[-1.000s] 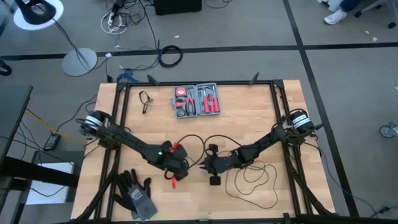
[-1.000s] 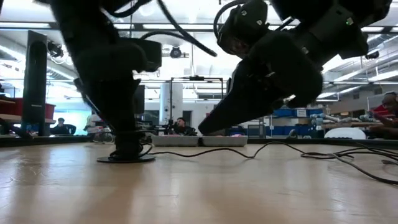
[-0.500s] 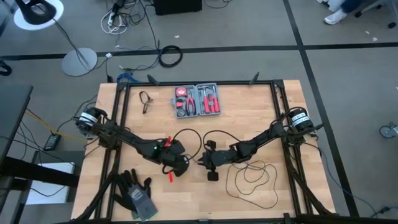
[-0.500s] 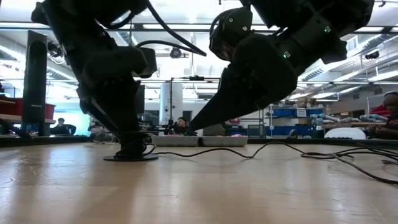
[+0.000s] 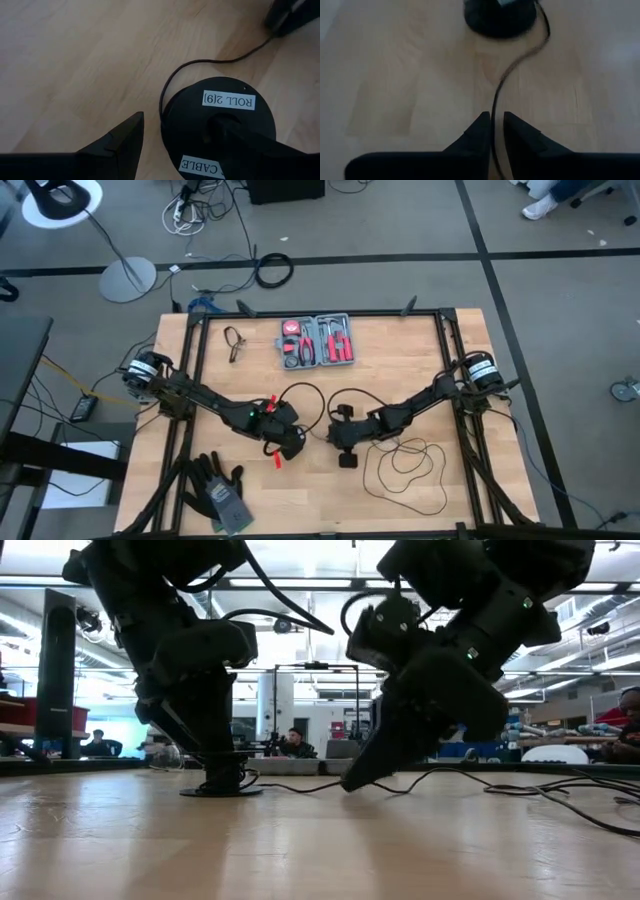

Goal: Coil cords
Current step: Uncoil the black wire from the black spool

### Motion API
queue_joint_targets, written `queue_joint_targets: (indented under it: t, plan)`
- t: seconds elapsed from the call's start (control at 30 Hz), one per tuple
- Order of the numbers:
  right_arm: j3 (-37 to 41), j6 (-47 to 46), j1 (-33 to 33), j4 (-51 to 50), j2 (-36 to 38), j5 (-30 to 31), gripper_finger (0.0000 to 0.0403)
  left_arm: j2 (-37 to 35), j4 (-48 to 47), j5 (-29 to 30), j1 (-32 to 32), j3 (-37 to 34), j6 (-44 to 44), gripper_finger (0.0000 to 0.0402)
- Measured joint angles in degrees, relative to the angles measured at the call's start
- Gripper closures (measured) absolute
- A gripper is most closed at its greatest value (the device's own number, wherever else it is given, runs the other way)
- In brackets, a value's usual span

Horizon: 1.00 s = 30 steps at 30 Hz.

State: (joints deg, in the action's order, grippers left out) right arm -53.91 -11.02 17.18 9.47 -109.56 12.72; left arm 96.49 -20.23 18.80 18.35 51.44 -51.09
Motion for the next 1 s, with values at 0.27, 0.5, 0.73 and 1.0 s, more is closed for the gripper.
queue_joint_targets:
  t: [0.27,0.5,0.73,1.0]
  plan:
    - [-0.5,-5.8,-0.6,-10.7,1.1,-3.6,0.0395,-0.1,-0.7,-1.9,0.0,0.5,-0.5,0.0178]
    - [0.0,-12.6,4.1,-27.5,7.4,-4.4,0.0399,-0.1,-7.9,-2.0,0.0,4.8,0.1,0.0178]
    - [0.2,-23.6,8.4,-50.7,12.6,-20.0,0.0401,-0.1,-10.9,-2.5,0.0,5.4,-0.7,0.0178]
    - [0.4,-38.8,14.0,-76.7,13.2,-15.9,0.0392,-0.2,-11.7,-2.6,0.0,5.3,-1.6,0.0178]
